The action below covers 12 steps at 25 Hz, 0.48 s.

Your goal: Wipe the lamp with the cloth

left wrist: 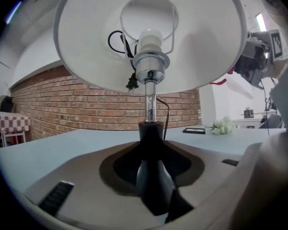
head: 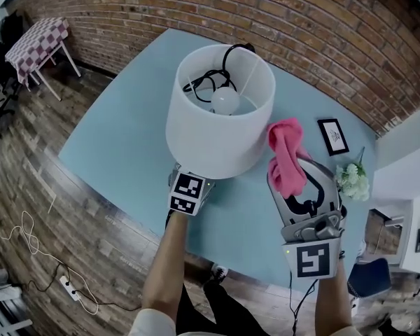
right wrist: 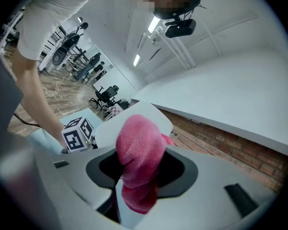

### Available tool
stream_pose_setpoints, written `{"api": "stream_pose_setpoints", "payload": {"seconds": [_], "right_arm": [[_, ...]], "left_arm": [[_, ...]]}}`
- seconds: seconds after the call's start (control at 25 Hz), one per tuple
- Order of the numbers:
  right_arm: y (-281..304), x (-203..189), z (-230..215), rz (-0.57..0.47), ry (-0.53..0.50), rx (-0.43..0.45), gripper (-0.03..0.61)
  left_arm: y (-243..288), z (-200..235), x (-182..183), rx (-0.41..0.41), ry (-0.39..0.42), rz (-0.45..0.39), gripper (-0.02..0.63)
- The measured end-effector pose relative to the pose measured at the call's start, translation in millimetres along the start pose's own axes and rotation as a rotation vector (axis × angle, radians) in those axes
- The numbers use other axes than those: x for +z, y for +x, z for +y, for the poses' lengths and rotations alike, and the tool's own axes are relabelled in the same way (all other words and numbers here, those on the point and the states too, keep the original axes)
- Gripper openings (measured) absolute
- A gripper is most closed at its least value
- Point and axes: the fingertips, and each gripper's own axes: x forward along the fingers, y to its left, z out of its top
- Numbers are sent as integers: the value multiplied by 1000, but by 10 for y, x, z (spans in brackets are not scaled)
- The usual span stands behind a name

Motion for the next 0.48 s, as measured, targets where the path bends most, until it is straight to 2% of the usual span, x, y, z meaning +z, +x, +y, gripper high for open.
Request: {"api": "stream_pose_setpoints", "payload": {"seconds": [0.48], "right_arm": [[-60, 230, 61, -21, -26, -11, 201]], "left_arm": [[-112, -55, 10, -291, 14, -79, 172]]}}
